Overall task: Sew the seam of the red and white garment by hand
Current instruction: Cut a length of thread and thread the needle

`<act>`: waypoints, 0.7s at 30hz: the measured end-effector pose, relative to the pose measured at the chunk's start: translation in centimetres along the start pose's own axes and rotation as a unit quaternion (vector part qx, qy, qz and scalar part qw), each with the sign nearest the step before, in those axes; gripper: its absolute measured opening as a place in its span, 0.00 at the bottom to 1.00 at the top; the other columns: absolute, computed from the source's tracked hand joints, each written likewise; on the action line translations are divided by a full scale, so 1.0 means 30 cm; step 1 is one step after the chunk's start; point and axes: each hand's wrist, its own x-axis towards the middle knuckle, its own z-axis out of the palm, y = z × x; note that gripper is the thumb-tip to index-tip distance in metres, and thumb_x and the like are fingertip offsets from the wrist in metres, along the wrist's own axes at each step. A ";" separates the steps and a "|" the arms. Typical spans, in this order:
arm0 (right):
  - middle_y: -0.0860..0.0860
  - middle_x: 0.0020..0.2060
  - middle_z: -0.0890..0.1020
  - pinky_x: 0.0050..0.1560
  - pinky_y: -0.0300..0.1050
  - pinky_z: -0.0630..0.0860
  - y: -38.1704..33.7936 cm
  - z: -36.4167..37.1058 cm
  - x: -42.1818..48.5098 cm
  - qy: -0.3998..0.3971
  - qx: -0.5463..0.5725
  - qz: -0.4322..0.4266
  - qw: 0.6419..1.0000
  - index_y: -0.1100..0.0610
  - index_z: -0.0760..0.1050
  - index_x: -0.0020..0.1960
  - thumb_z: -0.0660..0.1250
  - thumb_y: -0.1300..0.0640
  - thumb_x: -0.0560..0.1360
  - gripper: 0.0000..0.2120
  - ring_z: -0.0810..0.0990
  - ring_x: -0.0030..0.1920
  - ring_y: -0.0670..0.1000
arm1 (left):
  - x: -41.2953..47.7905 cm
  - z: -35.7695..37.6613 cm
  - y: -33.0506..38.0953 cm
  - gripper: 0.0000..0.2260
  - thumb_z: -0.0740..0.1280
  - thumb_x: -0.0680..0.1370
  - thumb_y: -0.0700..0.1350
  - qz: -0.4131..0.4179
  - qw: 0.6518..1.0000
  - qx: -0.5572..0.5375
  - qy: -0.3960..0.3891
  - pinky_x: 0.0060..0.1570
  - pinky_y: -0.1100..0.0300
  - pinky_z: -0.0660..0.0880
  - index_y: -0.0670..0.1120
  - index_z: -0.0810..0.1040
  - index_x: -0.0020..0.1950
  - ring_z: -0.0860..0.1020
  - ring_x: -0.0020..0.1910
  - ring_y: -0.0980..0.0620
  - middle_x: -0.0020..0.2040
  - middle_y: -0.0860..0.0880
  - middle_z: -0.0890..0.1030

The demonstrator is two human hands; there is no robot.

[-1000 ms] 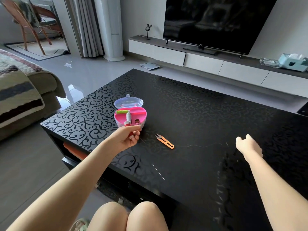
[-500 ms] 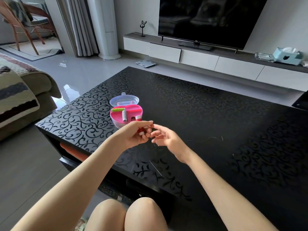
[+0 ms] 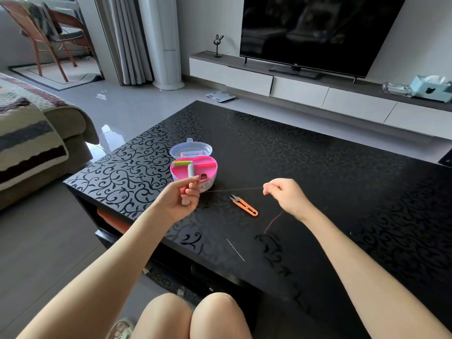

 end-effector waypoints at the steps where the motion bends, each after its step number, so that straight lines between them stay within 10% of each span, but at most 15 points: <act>1: 0.43 0.32 0.78 0.42 0.43 0.69 0.014 -0.021 0.027 0.014 -0.050 0.015 0.999 0.55 0.80 0.39 0.62 0.54 0.80 0.14 0.75 0.36 0.43 | -0.004 -0.004 0.014 0.26 0.82 0.44 0.29 0.004 1.000 -0.010 0.003 0.14 0.71 0.63 0.39 0.74 0.34 0.67 0.17 0.60 0.24 0.51 0.70; 5: 0.52 0.33 0.79 0.43 0.43 0.73 0.011 -0.116 0.119 0.042 0.148 0.078 0.985 0.59 0.76 0.38 0.58 0.56 0.81 0.16 0.77 0.34 0.48 | -0.020 -0.004 0.067 0.26 0.82 0.44 0.27 0.025 0.999 -0.033 -0.005 0.15 0.71 0.64 0.39 0.74 0.34 0.68 0.18 0.59 0.25 0.50 0.71; 8: 0.48 0.22 0.67 0.24 0.38 0.69 -0.013 -0.197 0.151 -0.060 0.383 0.112 0.915 0.58 0.69 0.37 0.57 0.54 0.82 0.16 0.64 0.20 0.45 | -0.018 0.010 0.092 0.28 0.81 0.44 0.27 0.043 0.998 -0.037 -0.008 0.15 0.71 0.64 0.39 0.74 0.37 0.69 0.19 0.59 0.26 0.50 0.73; 14: 0.47 0.23 0.60 0.24 0.37 0.55 0.029 -0.262 0.187 -0.169 0.112 0.093 0.975 0.61 0.75 0.37 0.66 0.55 0.78 0.13 0.55 0.24 0.46 | 0.007 0.013 0.140 0.23 0.82 0.45 0.29 0.087 0.995 -0.040 0.038 0.16 0.71 0.65 0.37 0.78 0.35 0.71 0.20 0.58 0.27 0.49 0.75; 17: 0.48 0.23 0.72 0.31 0.41 0.62 0.012 -0.276 0.235 0.014 -0.025 0.059 0.998 0.61 0.80 0.38 0.70 0.54 0.75 0.11 0.67 0.28 0.49 | 0.011 0.011 0.136 0.06 0.71 0.70 0.36 0.092 0.988 -0.016 0.121 0.17 0.72 0.64 0.40 0.74 0.39 0.69 0.19 0.59 0.26 0.49 0.73; 21: 0.58 0.37 0.80 0.39 0.45 0.65 -0.073 -0.346 0.333 0.237 -0.195 -0.007 0.952 0.62 0.79 0.43 0.66 0.53 0.77 0.12 0.73 0.38 0.56 | 0.021 0.026 0.119 0.07 0.68 0.68 0.37 0.081 0.988 0.054 0.116 0.18 0.72 0.63 0.42 0.74 0.43 0.67 0.21 0.59 0.28 0.50 0.72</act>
